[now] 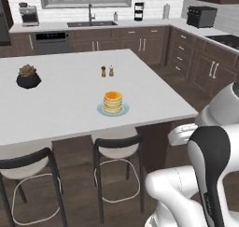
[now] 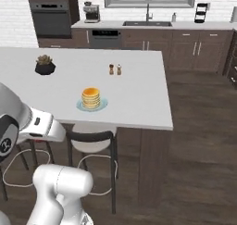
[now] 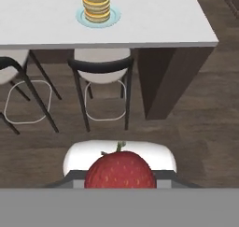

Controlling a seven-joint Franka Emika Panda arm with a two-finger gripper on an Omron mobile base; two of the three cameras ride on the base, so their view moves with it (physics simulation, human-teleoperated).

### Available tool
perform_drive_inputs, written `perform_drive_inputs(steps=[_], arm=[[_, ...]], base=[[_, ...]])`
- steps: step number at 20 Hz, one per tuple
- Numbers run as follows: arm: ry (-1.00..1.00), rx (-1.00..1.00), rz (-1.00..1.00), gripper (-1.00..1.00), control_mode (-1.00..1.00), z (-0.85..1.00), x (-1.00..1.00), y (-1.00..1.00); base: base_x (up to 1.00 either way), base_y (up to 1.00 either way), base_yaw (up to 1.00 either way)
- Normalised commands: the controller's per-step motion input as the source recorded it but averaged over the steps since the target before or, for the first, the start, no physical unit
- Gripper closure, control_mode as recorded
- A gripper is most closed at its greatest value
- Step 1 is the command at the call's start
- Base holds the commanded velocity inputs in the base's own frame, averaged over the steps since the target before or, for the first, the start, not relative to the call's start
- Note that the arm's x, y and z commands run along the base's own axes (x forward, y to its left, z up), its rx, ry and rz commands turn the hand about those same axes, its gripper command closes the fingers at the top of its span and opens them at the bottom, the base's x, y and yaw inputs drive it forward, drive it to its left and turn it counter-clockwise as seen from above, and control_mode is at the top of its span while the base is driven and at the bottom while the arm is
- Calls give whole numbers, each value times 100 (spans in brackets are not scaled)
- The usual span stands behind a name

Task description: Take the strawberry from the fridge and place it on top of the pancake, located on the dining counter.

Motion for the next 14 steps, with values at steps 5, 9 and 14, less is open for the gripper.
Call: perform_drive_inputs(steps=[5,9,14], arm=[[0,0,0,100,100,0,0,0],[0,0,0,100,100,0,0,0],[0,0,0,100,100,0,0,0]], base=[[56,40,-16],[53,50,-12],[45,58,-3]])
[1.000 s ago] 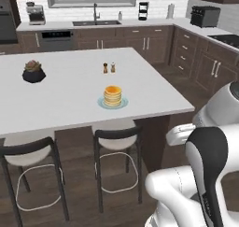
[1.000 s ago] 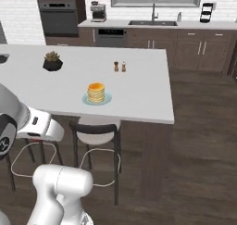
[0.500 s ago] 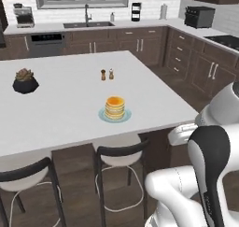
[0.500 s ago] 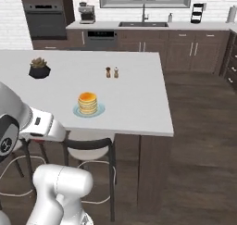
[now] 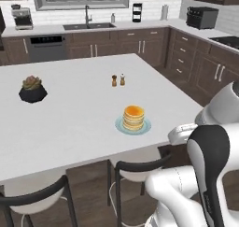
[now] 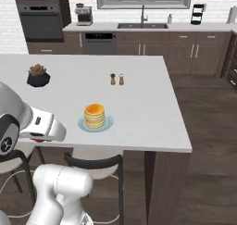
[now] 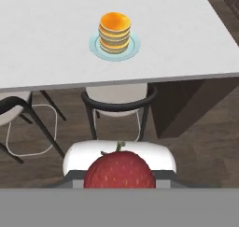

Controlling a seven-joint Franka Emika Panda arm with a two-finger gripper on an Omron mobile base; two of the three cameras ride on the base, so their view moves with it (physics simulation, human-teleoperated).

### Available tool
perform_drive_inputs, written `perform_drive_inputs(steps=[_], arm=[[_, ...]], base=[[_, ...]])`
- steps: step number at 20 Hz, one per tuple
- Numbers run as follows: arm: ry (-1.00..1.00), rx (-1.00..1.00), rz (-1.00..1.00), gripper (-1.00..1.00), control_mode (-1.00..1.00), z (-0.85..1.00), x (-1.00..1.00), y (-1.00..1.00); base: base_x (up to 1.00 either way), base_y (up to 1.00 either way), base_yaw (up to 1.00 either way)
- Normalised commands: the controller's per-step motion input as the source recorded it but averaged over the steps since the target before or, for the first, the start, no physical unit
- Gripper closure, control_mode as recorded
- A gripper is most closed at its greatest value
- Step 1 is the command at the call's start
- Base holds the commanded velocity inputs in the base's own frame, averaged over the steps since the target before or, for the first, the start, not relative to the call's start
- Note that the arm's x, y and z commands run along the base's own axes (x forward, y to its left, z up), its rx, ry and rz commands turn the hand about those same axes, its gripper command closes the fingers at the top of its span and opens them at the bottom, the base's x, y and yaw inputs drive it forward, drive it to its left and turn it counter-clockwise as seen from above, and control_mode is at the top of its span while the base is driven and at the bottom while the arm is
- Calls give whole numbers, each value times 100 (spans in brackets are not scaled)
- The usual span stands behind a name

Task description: Take the strawberry from the fridge and place it on top of the pancake, located on the dining counter.

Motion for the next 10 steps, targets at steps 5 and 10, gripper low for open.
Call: perform_drive_inputs(steps=[5,10], arm=[[0,0,0,100,100,0,0,0],[0,0,0,100,100,0,0,0]], base=[[55,38,0],[74,3,0]])
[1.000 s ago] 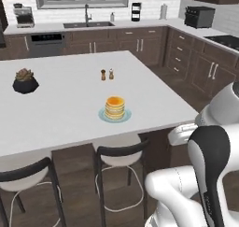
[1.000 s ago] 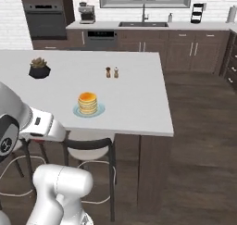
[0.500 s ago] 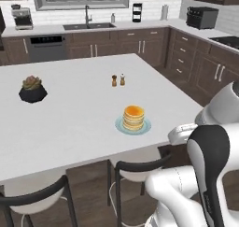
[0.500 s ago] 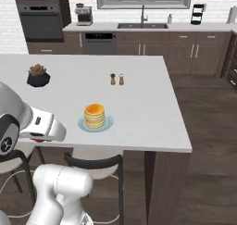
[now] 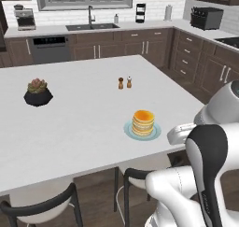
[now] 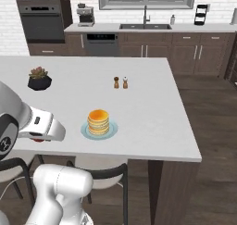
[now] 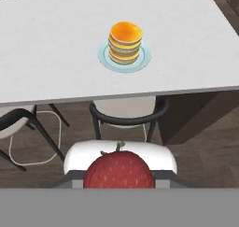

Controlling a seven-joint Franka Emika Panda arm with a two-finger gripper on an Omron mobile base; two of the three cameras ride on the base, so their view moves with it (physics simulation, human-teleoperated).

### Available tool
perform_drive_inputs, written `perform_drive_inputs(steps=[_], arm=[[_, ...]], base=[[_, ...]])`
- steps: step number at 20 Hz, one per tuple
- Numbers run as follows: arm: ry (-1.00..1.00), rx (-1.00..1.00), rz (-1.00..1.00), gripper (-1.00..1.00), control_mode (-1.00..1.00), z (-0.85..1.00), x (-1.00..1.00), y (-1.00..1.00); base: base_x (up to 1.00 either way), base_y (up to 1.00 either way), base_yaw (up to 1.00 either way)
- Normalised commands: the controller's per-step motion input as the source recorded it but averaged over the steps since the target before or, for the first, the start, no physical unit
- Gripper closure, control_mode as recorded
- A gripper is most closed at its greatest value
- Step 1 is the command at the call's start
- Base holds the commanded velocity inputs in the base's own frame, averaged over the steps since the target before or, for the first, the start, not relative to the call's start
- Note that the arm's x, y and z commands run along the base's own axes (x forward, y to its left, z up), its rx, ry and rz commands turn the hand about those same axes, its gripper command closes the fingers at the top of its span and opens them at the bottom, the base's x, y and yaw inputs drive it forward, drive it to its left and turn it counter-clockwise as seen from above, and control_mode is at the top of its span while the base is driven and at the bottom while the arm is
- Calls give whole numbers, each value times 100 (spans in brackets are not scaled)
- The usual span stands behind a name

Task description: Take the strawberry from the fridge and place it on top of the pancake, located on the dining counter.

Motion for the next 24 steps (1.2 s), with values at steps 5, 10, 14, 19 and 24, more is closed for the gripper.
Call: perform_drive_inputs(steps=[5,10,14,19,24], arm=[[0,0,0,100,100,0,0,0],[0,0,0,100,100,0,0,0],[0,0,0,100,100,0,0,0],[0,0,0,100,-100,1,11,3],[0,-1,0,100,-100,12,83,7]], base=[[38,0,0],[0,0,0],[0,0,0],[21,6,0],[0,0,0]])
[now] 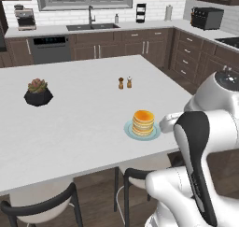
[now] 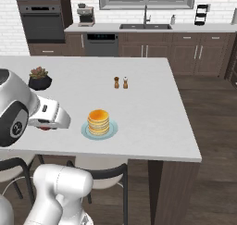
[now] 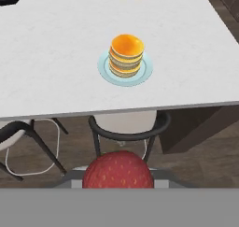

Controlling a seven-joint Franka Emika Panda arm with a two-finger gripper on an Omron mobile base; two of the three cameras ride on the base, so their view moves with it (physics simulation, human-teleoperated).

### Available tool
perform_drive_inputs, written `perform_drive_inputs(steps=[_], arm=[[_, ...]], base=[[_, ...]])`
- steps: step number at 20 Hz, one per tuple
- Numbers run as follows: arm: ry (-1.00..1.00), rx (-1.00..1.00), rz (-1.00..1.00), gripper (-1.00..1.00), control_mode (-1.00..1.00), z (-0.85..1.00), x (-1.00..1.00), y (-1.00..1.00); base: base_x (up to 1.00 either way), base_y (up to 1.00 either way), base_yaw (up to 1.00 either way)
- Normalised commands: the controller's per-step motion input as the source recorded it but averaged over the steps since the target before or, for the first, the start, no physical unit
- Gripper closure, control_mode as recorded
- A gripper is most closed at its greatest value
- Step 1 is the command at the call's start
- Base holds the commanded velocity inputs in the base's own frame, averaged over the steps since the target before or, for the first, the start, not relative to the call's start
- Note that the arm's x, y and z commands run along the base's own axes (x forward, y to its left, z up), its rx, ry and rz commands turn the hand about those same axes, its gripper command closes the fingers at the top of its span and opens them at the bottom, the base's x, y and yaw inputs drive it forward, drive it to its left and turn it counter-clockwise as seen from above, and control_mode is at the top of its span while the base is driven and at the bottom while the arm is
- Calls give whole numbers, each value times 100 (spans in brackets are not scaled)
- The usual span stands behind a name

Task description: Take the strawberry from the fridge and place it on top of the pancake, located on the dining counter.

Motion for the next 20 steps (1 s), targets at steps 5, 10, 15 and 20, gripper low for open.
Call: perform_drive_inputs(steps=[5,10,15,20], arm=[[0,0,0,100,-100,10,100,0],[3,-2,0,100,-100,0,100,3],[12,0,0,100,-100,-23,100,-2],[25,1,0,100,-100,-49,83,-26]], base=[[0,0,0],[0,0,0],[0,0,0],[0,0,0]])
